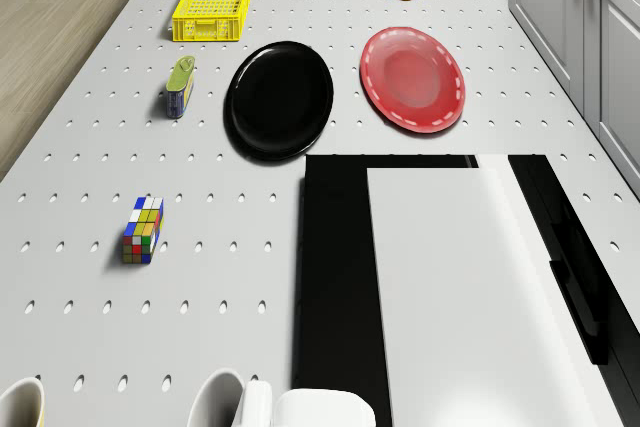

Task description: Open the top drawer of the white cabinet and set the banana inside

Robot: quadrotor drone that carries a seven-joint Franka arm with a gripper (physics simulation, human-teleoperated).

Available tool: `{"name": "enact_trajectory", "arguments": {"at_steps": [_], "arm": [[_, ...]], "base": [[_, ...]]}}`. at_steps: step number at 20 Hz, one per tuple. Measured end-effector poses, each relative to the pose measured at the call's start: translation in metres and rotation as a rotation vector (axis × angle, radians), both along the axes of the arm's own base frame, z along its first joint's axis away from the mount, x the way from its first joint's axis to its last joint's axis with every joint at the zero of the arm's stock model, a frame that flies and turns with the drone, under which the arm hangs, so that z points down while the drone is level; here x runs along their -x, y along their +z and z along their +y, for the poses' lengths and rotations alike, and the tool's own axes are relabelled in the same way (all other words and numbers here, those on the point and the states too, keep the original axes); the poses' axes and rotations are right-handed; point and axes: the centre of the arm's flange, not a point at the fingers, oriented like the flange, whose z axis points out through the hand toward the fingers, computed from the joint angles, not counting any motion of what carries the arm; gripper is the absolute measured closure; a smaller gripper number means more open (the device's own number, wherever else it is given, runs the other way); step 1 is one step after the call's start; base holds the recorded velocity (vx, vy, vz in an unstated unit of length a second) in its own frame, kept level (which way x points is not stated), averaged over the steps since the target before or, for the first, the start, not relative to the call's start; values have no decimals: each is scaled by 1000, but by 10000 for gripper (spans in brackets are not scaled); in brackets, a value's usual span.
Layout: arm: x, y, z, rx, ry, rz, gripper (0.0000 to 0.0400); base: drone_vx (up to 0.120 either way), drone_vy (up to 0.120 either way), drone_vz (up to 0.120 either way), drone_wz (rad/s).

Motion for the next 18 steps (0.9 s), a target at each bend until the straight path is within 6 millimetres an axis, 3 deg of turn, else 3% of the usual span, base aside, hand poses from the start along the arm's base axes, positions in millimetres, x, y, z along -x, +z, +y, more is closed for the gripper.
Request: {"name": "enact_trajectory", "arguments": {"at_steps": [6, 14, 18], "arm": [[0, 0, 21, 0, 0, 0, 0], [0, 0, 28, 0, 0, 0, 0], [0, 0, 29, 0, 0, 0, 0]], "base": [[120, -120, 0, 0], [120, -120, 0, 0], [120, 0, 0, 0]]}}
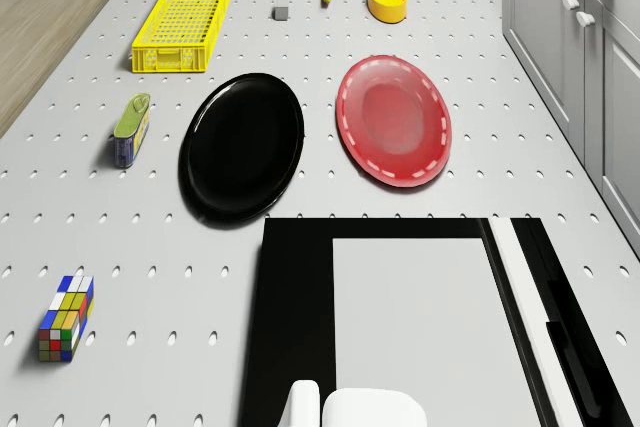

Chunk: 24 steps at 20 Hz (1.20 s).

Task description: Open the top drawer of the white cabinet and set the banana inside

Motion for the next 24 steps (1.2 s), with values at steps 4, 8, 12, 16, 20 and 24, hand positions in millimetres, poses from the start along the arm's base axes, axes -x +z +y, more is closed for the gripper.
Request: {"name": "enact_trajectory", "arguments": {"at_steps": [4, 8, 12, 16, 20, 24], "arm": [[0, 0, 0, 0, 0, 0, 0], [0, 0, 0, 0, 0, 0, 0], [0, 0, 1, 0, 0, 0, 0], [0, 0, 1, 0, 0, 0, 0], [0, 0, 1, 0, 0, 0, 0], [0, 0, 1, 0, 0, 0, 0]], "base": [[120, -70, 0, 0], [120, -120, 0, 0], [120, -100, 0, 0], [120, 0, 0, 0], [120, 0, 0, 0], [120, -50, 0, 0]]}}
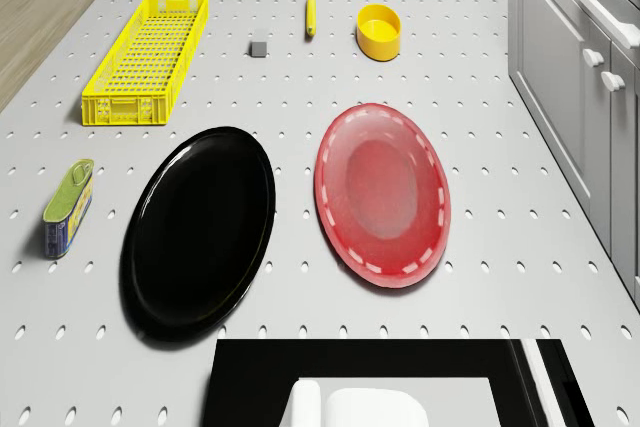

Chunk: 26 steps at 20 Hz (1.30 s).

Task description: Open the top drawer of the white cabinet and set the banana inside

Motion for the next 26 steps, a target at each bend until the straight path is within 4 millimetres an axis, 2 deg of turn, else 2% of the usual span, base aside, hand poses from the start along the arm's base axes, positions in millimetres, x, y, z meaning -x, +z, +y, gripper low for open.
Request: {"name": "enact_trajectory", "arguments": {"at_steps": [4, 16, 21, 26], "arm": [[0, 0, 0, 0, 0, 0, 0], [0, 0, 0, 0, 0, 0, 0], [0, 0, 0, 0, 0, 0, 0], [0, 0, 0, 0, 0, 0, 0]], "base": [[120, -120, 20, 0], [120, -120, 117, 0], [8, -120, 0, 0], [120, -16, 0, 0]]}}
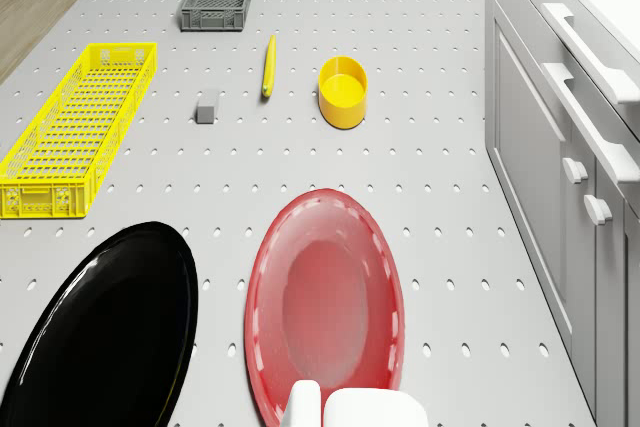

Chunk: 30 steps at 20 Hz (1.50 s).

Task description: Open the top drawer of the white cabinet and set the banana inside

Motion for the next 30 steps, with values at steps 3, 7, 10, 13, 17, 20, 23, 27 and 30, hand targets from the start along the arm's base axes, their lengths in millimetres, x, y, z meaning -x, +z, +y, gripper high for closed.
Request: {"name": "enact_trajectory", "arguments": {"at_steps": [3, 7, 10, 13, 17, 20, 23, 27, 30], "arm": [[0, 0, 0, 0, 0, 0, 0], [0, 0, 0, 0, 0, 0, 0], [0, 0, 0, 0, 0, 0, 0], [0, 0, 0, 0, 0, 0, 0], [0, 0, 0, 0, 0, 0, 0], [0, 0, 0, 0, 0, 0, 0], [0, 0, 0, 0, 0, 0, 0], [0, 0, 0, 0, 0, 0, 0], [0, 0, 0, 0, 0, 0, 0]], "base": [[120, 0, 0, 0], [120, 0, 0, 0], [120, -13, 0, 0], [120, -120, 0, 0], [120, -30, 0, 0], [120, -120, 0, 0], [120, -120, 0, 0], [120, -120, 0, 0], [120, -120, 80, 0]]}}
